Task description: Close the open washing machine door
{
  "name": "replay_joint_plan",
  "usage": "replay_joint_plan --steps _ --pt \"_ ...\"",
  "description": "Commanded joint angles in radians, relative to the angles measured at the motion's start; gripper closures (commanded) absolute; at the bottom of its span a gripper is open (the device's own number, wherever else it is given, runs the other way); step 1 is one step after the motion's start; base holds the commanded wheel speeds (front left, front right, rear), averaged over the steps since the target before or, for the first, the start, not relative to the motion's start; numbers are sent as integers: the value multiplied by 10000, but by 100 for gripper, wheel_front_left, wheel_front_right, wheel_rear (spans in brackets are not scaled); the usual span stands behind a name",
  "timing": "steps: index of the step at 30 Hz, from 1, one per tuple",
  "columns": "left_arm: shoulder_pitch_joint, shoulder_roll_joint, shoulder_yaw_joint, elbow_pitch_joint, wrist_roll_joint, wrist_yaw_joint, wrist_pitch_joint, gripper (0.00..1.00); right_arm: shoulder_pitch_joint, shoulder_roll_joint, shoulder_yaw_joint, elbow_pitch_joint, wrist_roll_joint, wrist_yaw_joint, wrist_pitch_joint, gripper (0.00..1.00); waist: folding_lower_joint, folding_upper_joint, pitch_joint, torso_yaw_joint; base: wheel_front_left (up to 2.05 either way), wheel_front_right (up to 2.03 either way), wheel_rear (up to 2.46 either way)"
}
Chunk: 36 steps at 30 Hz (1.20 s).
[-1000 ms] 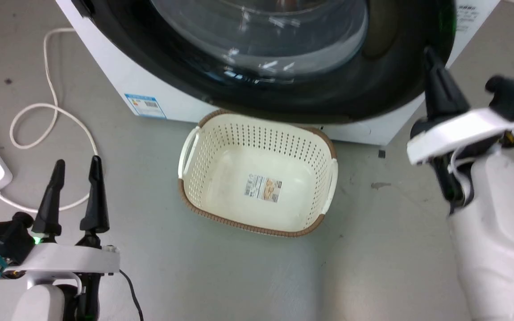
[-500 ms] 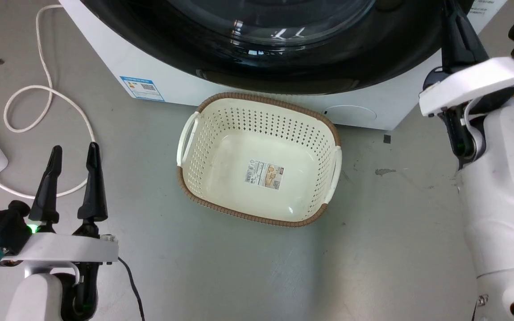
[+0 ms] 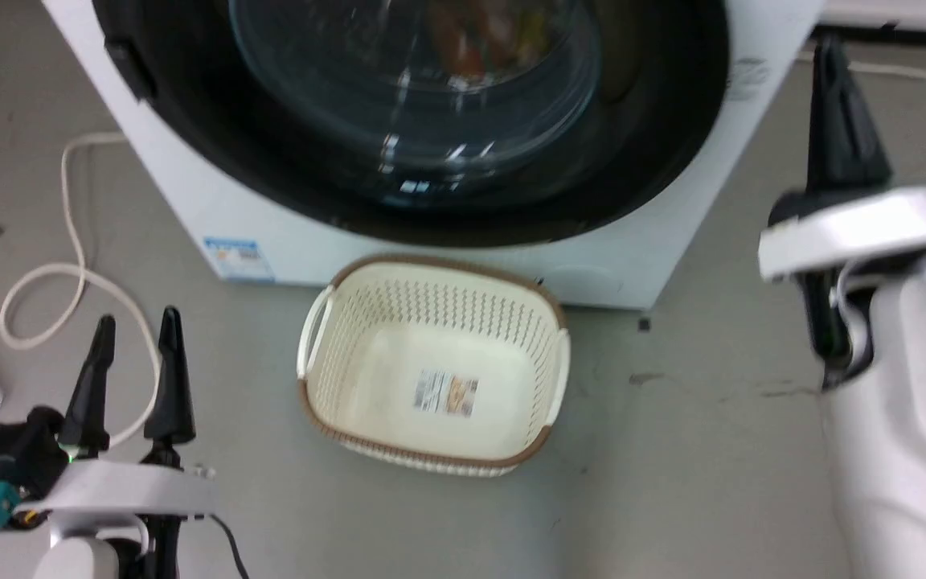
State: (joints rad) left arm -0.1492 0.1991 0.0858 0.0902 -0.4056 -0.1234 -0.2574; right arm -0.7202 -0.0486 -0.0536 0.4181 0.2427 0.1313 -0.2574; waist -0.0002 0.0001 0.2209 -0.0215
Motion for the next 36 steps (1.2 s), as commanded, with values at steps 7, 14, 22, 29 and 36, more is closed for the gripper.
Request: replay_joint_plan --steps 7,14,22,29,36 --pt "748 -260 95 -41 301 148 -44 0 2300 -16 483 -1038 -213 -6 150 100 2 -1 -1703 -1212 0 0 0" --pt "1098 -276 -97 -136 502 255 5 0 4100 -16 581 -1913 -333 -6 478 100 2 -1 -2149 -1407 0 0 0" --pt "1177 -243 -417 -128 601 274 274 0 6061 -16 664 -2846 -374 -6 927 100 2 -1 -2324 -1238 0 0 0" --pt "1299 -211 -512 -6 590 375 523 0 7009 -16 1073 -3051 -330 -6 1430 100 2 -1 -2361 -1095 0 0 0" --pt "1386 -196 -596 200 518 449 799 0 7142 -16 1200 -3015 -292 -6 1714 100 2 -1 -2347 -987 0 0 0"
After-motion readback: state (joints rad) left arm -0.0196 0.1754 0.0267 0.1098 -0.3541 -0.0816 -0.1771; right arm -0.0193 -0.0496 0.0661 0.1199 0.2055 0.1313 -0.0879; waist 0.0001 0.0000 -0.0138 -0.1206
